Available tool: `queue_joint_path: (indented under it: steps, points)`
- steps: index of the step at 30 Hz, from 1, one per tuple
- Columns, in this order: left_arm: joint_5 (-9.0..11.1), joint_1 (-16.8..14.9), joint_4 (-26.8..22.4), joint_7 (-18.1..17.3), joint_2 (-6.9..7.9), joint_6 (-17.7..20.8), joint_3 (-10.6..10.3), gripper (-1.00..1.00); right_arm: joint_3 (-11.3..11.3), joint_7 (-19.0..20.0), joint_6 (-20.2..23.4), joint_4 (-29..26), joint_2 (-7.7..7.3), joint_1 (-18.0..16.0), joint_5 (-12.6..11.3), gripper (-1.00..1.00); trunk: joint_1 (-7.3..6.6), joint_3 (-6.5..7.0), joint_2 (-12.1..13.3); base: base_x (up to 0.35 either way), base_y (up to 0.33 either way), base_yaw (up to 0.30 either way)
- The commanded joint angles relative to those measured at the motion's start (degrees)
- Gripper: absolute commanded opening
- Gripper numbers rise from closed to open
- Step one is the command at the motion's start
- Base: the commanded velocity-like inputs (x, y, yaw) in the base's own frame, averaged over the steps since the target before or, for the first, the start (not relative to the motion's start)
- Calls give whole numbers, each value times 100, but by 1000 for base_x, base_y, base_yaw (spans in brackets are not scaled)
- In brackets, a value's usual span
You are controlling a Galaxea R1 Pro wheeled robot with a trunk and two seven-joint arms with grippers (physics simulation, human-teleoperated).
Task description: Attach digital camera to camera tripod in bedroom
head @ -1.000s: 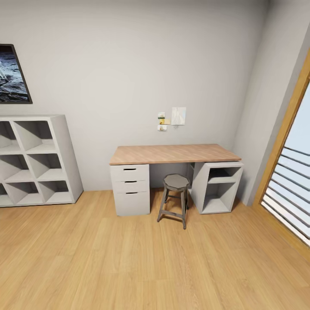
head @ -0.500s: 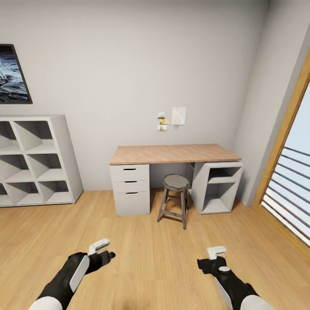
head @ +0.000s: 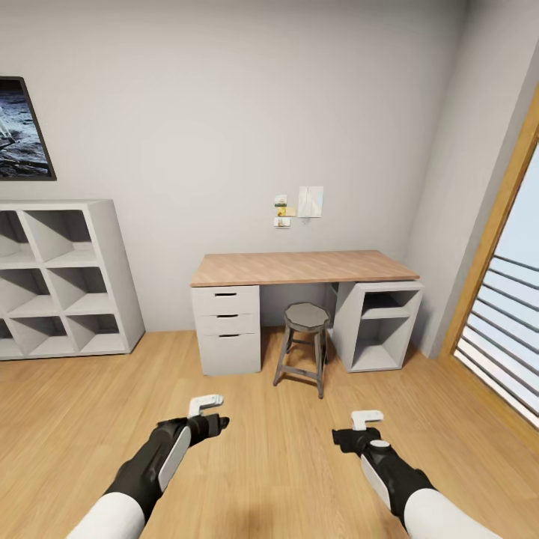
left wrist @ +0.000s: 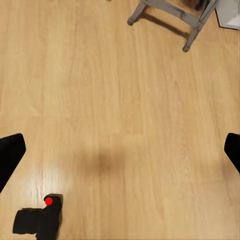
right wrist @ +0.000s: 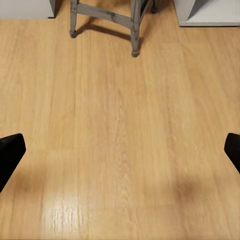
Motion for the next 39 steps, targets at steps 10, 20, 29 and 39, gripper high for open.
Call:
queue_joint_path:
  steps: [10, 20, 29, 39]
  points:
    - [-33, -6, -359, 6, -124, 43, -70, 100, 16, -49, 64, -64, 7, -5, -19, 100, 0, -6, -3, 0, 0, 0]
    - [-12, -6, -378, 6, -132, 54, -65, 100, 26, -46, 73, -64, -12, -5, -6, 100, 110, -96, -204, 0, 0, 0]
    - [-19, -6, -374, 6, -129, 63, -52, 100, 35, -45, 217, -57, 5, -5, -5, 100, 307, -258, -565, 0, 0, 0]
    - [-14, -6, -367, 6, -130, 63, -39, 100, 27, -40, 290, -56, 13, -5, -18, 100, 527, -437, -966, 0, 0, 0]
